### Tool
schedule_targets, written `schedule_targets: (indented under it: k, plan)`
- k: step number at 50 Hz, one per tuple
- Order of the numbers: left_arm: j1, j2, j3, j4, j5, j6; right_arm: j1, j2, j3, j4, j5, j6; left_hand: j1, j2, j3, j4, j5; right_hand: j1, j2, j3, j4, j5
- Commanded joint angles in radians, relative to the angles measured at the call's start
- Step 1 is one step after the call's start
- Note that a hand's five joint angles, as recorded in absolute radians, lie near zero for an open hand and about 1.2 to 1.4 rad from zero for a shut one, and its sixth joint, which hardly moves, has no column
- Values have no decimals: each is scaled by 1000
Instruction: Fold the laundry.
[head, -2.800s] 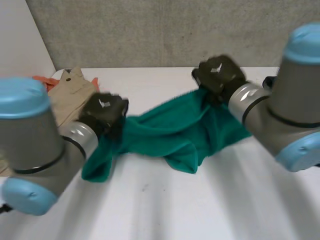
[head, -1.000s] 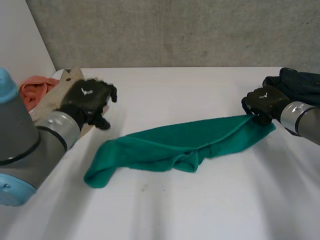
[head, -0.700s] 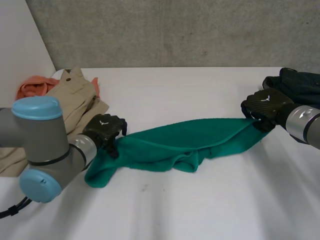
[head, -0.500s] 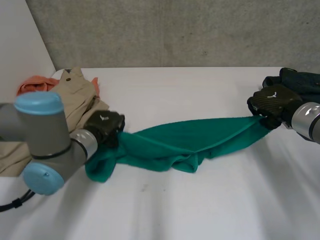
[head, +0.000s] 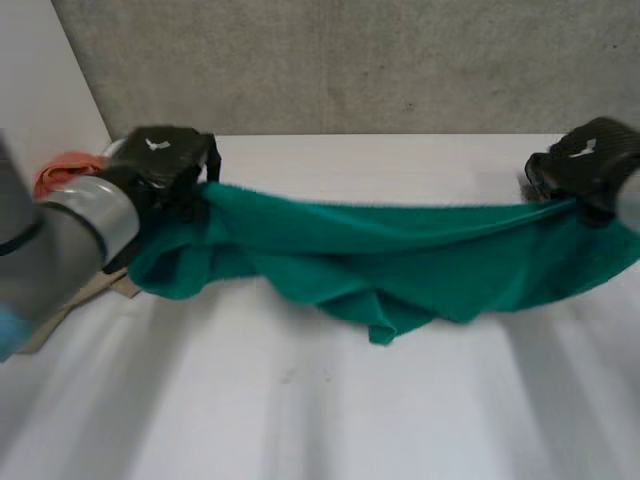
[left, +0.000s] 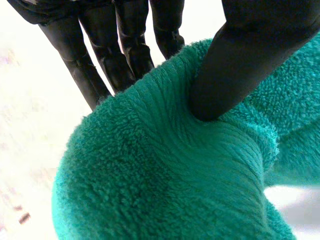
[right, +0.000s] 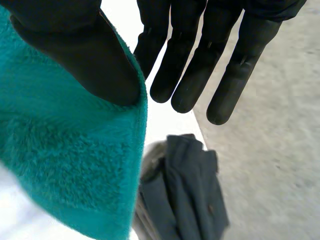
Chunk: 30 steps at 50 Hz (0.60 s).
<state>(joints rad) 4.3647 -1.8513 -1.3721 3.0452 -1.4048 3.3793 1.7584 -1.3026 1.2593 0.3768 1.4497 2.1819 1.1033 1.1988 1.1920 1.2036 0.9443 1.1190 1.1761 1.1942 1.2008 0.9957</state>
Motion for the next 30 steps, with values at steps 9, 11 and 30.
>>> schedule_targets:
  k: [9, 11, 30]
  plan:
    - [-10, -387, 621, 493, -100, 215, 124, 269, -391, -902, 147, 59, 293, 197, 204, 193, 277, 277, 220, 202, 195, 226]
    - [-14, -367, 596, 552, -108, 212, 130, 246, -365, -941, 144, 59, 293, 197, 204, 193, 277, 277, 220, 202, 195, 226]
    - [-37, -256, -105, 538, -114, 207, 156, 195, 87, -529, 92, 338, 293, 197, 204, 193, 277, 277, 220, 202, 195, 226]
